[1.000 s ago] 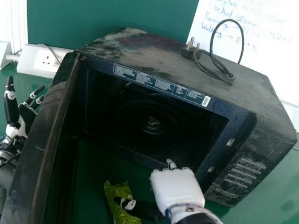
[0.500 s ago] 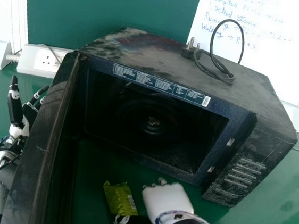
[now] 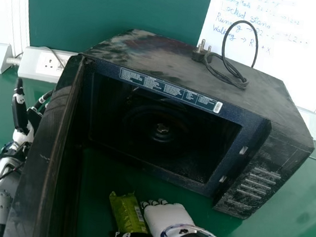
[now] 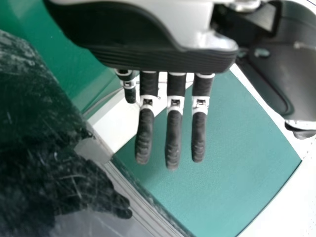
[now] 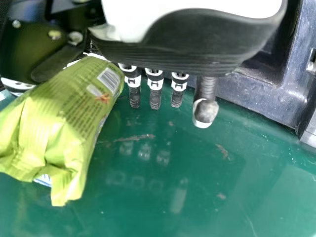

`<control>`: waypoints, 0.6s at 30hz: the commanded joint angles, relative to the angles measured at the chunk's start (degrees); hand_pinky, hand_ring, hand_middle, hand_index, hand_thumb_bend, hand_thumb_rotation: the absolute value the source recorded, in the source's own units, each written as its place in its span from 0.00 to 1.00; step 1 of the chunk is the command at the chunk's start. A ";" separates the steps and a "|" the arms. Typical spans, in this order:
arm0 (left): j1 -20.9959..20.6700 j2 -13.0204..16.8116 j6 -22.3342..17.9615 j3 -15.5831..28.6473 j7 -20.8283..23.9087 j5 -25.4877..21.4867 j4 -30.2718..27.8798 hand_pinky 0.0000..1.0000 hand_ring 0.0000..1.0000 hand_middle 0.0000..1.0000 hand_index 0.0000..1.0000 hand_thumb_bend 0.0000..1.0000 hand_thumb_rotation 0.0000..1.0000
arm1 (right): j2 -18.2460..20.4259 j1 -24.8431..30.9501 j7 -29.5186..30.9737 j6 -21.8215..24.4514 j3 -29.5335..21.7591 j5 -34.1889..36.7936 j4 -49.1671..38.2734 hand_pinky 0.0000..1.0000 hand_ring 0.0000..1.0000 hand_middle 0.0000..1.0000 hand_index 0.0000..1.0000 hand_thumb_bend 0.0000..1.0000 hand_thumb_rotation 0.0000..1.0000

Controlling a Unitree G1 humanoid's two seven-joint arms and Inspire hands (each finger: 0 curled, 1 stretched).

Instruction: Put biscuit inside oven

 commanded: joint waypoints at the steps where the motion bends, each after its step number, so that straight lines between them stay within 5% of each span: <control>1: -0.64 0.17 -0.87 -0.63 -0.86 0.55 0.85 0.23 0.32 0.42 0.49 0.52 0.08 | 0.60 0.30 1.26 0.09 0.10 0.18 -0.13 0.00 1.00 1.00 1.00 1.00 0.91; 12: -0.68 0.05 -0.64 -0.69 -1.13 0.49 0.45 0.24 0.32 0.42 0.49 0.52 0.09 | 1.22 1.02 0.53 -0.92 1.89 -2.61 0.38 0.00 0.95 0.99 0.96 1.00 0.96; 13: -0.69 -0.06 -0.51 -0.73 -0.92 0.43 0.24 0.24 0.32 0.42 0.49 0.52 0.09 | 1.21 0.98 0.61 -1.07 2.11 -3.18 0.46 0.36 0.93 0.97 0.94 1.00 0.97; 14: -0.71 -0.17 -0.42 -0.77 -0.75 0.37 0.05 0.24 0.32 0.42 0.49 0.52 0.09 | 1.13 0.89 0.80 -1.32 2.37 -3.96 0.53 0.55 0.92 0.96 0.93 1.00 0.97; 15: -0.72 -0.21 -0.28 -0.83 -0.63 0.31 -0.15 0.24 0.32 0.42 0.49 0.52 0.09 | 0.93 0.77 1.05 -1.70 2.63 -4.80 0.53 0.64 0.91 0.95 0.92 1.00 0.98; 18: -0.80 -0.27 -0.03 -1.00 -0.45 0.17 -0.40 0.24 0.32 0.42 0.49 0.52 0.09 | -0.21 0.13 1.94 -3.58 3.26 -7.06 0.38 0.69 0.84 0.90 0.87 1.00 1.00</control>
